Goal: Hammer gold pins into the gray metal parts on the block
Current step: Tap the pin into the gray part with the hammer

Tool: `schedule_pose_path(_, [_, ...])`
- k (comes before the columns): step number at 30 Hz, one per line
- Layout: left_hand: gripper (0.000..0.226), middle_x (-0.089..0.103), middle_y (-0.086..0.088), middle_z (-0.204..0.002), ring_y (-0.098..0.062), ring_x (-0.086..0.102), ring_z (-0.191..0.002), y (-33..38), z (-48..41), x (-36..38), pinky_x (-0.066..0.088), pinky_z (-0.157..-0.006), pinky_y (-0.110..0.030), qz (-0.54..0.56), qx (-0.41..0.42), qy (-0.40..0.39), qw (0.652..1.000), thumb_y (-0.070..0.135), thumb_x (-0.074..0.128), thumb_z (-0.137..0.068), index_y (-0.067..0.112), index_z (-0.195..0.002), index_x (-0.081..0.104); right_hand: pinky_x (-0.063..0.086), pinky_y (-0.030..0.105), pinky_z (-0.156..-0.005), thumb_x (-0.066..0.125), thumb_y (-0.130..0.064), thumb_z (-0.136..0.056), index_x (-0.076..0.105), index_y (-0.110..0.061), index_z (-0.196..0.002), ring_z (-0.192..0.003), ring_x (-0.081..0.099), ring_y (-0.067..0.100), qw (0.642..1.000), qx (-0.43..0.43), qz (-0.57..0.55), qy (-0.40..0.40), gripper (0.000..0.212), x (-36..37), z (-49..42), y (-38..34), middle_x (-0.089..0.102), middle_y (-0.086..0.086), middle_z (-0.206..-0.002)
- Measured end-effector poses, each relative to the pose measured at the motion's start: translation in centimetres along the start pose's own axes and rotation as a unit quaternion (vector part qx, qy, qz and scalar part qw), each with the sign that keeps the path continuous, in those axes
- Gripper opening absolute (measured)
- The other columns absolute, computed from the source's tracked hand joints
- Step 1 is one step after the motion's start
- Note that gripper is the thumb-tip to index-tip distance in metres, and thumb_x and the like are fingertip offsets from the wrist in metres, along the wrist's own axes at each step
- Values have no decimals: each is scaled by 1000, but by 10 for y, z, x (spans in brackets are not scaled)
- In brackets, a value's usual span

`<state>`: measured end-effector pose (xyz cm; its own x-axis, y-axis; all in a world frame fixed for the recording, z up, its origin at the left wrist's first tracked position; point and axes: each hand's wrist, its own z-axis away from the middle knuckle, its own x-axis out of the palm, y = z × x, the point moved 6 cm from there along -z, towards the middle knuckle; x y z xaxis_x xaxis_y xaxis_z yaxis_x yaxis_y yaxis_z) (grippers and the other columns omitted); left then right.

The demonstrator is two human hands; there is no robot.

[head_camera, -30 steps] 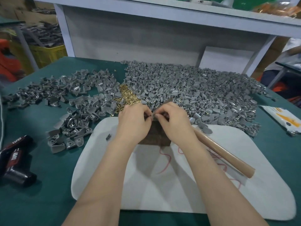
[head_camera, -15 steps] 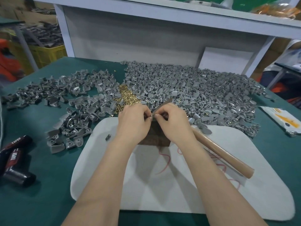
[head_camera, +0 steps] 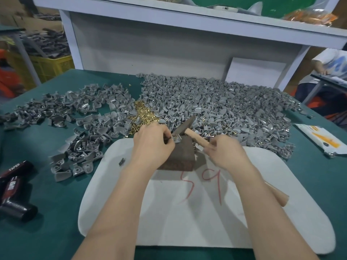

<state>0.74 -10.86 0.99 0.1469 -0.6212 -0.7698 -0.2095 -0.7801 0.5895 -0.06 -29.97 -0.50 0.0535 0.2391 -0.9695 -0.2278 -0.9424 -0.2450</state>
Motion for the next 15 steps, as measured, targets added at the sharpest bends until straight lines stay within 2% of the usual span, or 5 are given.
schedule_pose_path(2, [5, 61, 2, -100, -25, 52, -103, 0, 0, 0, 43, -93, -42, -6, -2, -2, 1000, 26, 62, -86, 27, -81, 61, 42, 29, -68, 53, -33, -92, 57, -13, -88, -76, 53, 26, 1000, 3, 9, -20, 21, 3, -1, -3, 56, 5, -77])
schedule_pose_path(5, [6, 61, 3, -99, -24, 52, -102, 1, 1, 0, 43, -93, -43, -6, -1, -1, 1000, 28, 62, -86, 27, -80, 61, 41, 29, -64, 54, -35, -92, 58, -13, -95, -73, 54, 26, 998, -29, 20, 43, 23, -12, 3, -10, 58, 4, -78])
schedule_pose_path(10, [8, 60, 8, -96, -21, 51, -101, -3, 0, 0, 38, -89, -37, -19, -16, 16, 1000, 28, 59, -87, 27, -79, 61, 52, 34, -63, 53, -29, -93, 51, -16, -105, -65, 67, 21, 985, -81, -148, 28, 17, -22, 21, -11, 65, 2, -85])
schedule_pose_path(13, [6, 61, 6, -100, -22, 51, -102, -3, 0, -1, 35, -88, -36, -24, -22, 28, 999, 29, 60, -87, 27, -82, 62, 41, 28, -68, 55, -21, -92, 42, -37, -136, -83, 61, 22, 972, -159, -147, 93, 49, -31, 37, -14, 64, -8, -94])
schedule_pose_path(15, [6, 61, 5, -101, -23, 51, -103, -3, -1, -1, 35, -88, -36, -23, -23, 26, 999, 28, 60, -87, 25, -82, 63, 36, 14, -65, 57, -13, -91, 36, -50, -136, -82, 56, 9, 950, -202, -187, 148, 62, -40, 52, -18, 64, -20, -109])
